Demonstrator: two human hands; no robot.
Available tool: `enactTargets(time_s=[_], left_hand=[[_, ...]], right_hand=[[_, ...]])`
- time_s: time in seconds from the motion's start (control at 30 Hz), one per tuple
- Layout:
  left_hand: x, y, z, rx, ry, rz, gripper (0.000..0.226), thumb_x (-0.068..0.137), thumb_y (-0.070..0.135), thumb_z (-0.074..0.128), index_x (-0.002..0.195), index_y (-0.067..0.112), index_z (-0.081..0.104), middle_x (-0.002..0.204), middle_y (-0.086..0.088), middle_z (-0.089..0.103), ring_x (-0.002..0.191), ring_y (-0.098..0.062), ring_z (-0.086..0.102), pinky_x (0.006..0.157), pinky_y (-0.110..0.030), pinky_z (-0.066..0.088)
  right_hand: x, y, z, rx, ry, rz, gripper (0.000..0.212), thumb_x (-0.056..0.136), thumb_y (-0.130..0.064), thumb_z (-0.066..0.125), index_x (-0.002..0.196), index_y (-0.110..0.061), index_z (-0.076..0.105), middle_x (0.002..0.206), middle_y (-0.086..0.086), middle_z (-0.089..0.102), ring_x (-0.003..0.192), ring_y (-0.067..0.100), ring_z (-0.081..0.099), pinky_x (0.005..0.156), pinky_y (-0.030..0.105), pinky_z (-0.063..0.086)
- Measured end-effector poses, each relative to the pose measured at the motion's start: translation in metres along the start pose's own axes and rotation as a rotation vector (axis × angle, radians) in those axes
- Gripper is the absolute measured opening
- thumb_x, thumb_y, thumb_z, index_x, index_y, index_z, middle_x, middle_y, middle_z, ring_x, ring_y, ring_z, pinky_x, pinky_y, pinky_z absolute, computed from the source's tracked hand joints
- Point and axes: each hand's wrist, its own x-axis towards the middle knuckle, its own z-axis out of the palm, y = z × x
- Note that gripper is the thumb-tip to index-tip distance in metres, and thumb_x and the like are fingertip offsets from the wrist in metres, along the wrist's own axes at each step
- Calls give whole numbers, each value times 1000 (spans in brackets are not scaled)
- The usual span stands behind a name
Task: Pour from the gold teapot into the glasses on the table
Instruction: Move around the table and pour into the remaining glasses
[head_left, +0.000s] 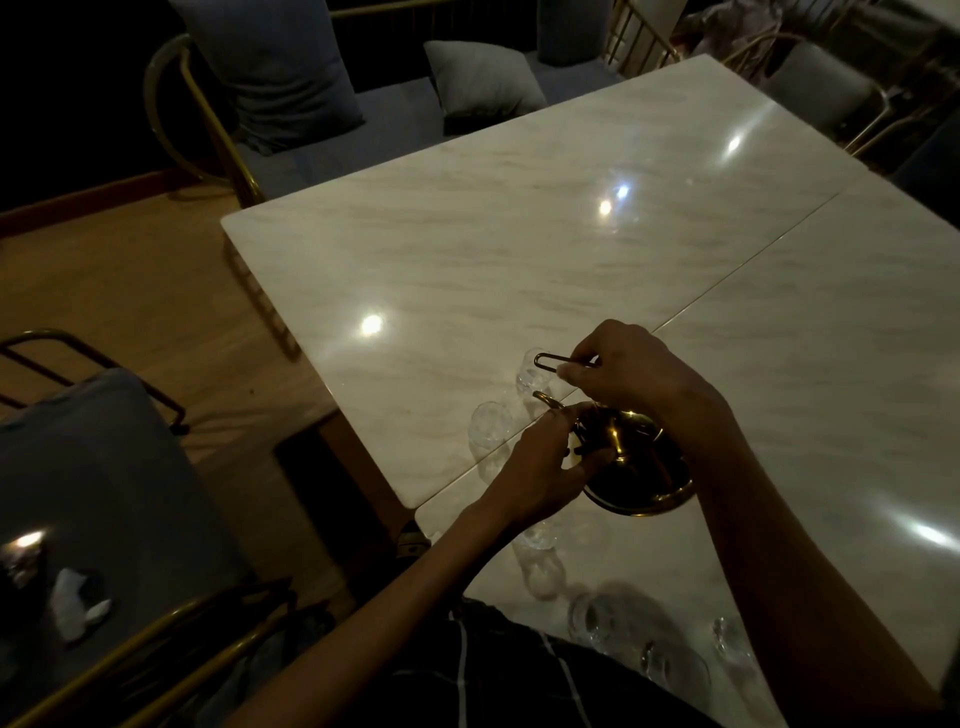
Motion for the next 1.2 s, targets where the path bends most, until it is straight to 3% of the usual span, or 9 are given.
enactTargets(time_s=[0.3,0.5,0.7,0.93,1.2], left_hand=[[-1,-2,0,2,4,-8,45,91,32,66,133,25,49,125,3,59,113,-3,51,90,-31,54],[0,-2,-1,5,8,-15,45,91,33,66,133,27,49,125,4,59,113,-6,53,90,-33,54],[2,-1,-1,10,20,-4,47,91,33,66,134,27,49,124,5,59,108,2,50,89,-30,54],[2,0,-1,-1,16,12,47,91,33,66,134,26,48,125,2,59,114,-8,54,89,-34,54],[1,-3,-1,2,9,-7,50,91,36,65,137,26,47,127,3,58,115,-7,53,90,-33,54]], right_hand=[[1,-3,2,-6,-13,-2,30,92,-32,64,110,-10,75,102,11,73,83,17,62,70,27,44],[1,-4,2,-8,-12,3,30,92,-33,64,110,-10,75,103,11,73,91,22,67,72,28,47],[3,-3,-1,-13,-7,5,30,92,-34,64,108,-11,75,102,11,73,92,22,67,72,29,48],[1,-3,-3,-14,-14,-4,30,92,-33,63,104,-9,77,98,13,74,91,24,68,74,30,49],[3,-2,0,-14,-5,-6,28,92,-33,64,106,-12,76,101,10,73,82,17,60,70,27,44]])
